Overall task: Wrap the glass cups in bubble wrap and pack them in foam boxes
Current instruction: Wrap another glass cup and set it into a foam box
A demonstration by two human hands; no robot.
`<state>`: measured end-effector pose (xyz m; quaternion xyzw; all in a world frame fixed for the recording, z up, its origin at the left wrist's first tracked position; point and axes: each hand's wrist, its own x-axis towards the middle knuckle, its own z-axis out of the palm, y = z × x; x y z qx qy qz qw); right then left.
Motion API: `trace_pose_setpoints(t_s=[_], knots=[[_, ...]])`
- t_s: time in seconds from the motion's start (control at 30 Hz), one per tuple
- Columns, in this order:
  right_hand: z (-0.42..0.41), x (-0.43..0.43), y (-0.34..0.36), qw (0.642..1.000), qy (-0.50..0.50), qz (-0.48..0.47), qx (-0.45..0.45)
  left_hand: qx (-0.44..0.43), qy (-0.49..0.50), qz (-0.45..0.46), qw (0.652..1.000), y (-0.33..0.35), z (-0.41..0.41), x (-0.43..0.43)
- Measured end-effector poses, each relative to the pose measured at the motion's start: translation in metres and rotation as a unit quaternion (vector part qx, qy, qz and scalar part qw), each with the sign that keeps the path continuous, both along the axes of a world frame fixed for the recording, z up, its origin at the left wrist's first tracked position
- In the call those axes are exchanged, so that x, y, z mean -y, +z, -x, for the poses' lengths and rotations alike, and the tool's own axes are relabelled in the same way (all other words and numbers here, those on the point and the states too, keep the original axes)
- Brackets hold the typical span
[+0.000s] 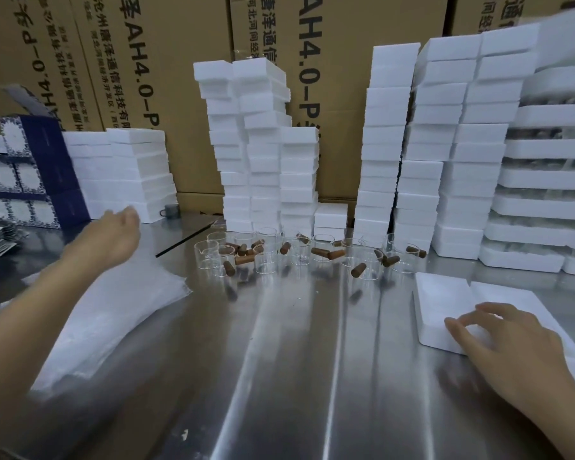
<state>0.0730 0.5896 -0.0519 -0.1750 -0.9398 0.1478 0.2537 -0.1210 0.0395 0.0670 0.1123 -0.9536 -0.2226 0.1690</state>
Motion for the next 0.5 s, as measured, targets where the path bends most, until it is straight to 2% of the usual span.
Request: trace_pose_setpoints(t_s=[0.13, 0.2, 0.33, 0.5], knots=[[0.002, -0.003, -0.002, 1.0, -0.011, -0.016, 0.014, -0.105, -0.183, -0.024, 0.977, 0.028, -0.07, -0.092], [0.001, -0.004, -0.001, 0.999, -0.022, -0.021, 0.02, -0.1, -0.298, -0.04, 0.948, 0.021, -0.101, -0.144], [-0.003, -0.008, 0.001, 0.999, -0.04, -0.016, 0.019, -0.01, -0.432, 0.005, 0.902, -0.03, -0.13, -0.235], [-0.007, -0.011, 0.003, 0.998, -0.053, -0.013, 0.021, 0.147, -0.474, 0.148, 0.855, -0.111, -0.151, -0.286]])
